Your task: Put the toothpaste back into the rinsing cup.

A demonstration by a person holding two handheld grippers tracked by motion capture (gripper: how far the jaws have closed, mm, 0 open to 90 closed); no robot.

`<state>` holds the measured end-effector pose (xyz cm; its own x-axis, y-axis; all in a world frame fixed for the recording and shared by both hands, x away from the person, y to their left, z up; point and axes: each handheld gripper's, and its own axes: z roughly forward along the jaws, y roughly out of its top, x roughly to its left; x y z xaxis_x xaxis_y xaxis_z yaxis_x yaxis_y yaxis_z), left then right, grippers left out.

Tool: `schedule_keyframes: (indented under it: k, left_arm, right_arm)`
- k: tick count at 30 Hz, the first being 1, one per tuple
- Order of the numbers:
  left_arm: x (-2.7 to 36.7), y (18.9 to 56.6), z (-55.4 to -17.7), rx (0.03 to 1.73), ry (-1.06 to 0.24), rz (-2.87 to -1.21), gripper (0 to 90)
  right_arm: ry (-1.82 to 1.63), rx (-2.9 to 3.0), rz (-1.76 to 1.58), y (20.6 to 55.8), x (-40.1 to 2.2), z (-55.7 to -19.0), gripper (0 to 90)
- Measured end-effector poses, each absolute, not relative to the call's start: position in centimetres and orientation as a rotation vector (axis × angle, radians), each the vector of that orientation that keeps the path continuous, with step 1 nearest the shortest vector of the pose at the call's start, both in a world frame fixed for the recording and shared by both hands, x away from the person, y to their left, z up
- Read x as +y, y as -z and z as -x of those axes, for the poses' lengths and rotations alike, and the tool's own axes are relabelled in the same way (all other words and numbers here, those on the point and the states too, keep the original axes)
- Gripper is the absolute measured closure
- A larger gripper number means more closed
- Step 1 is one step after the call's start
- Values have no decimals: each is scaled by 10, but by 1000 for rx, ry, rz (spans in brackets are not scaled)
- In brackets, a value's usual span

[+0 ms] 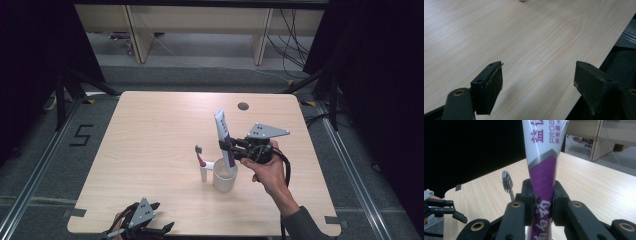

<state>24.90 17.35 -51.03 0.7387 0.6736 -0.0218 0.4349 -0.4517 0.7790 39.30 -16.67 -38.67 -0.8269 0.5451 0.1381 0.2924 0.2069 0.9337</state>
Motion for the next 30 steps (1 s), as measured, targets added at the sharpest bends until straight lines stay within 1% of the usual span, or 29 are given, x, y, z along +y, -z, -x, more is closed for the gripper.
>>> schedule_keyframes:
  k: [2,5,6,7,10,13,17,18,28,30]
  left_arm:
    - [174,510,-249,828,-375,-2121,228]
    - [174,510,-249,830,-371,-2117,228]
    - [175,510,-249,831,-378,-2119,228]
    - [174,510,-249,832,-376,-2117,228]
    - [173,511,-249,838,-368,-2102,228]
    - [175,510,-250,830,-387,-2123,228]
    - [173,511,-248,845,-372,-2102,228]
    - [175,510,-249,833,-375,-2125,228]
    - [172,512,-248,846,-368,-2092,228]
    - [174,511,-249,831,-369,-2116,228]
  right_arm:
    - [-1677,2267,-840,391,-165,-392,764]
    - [-1646,2281,-820,396,-164,-392,765]
    - [-1648,2270,-765,400,-163,-394,764]
    - [-1645,2285,-817,400,-162,-392,764]
    - [-1641,2295,-794,403,-161,-392,764]
    - [-1637,2313,-802,409,-159,-390,764]
    - [-1630,2321,-797,413,-158,-390,764]
    - [-1624,2322,-792,415,-158,-390,763]
    - [-1609,2344,-785,425,-157,-390,763]
    - [-1610,2346,-804,427,-156,-388,763]
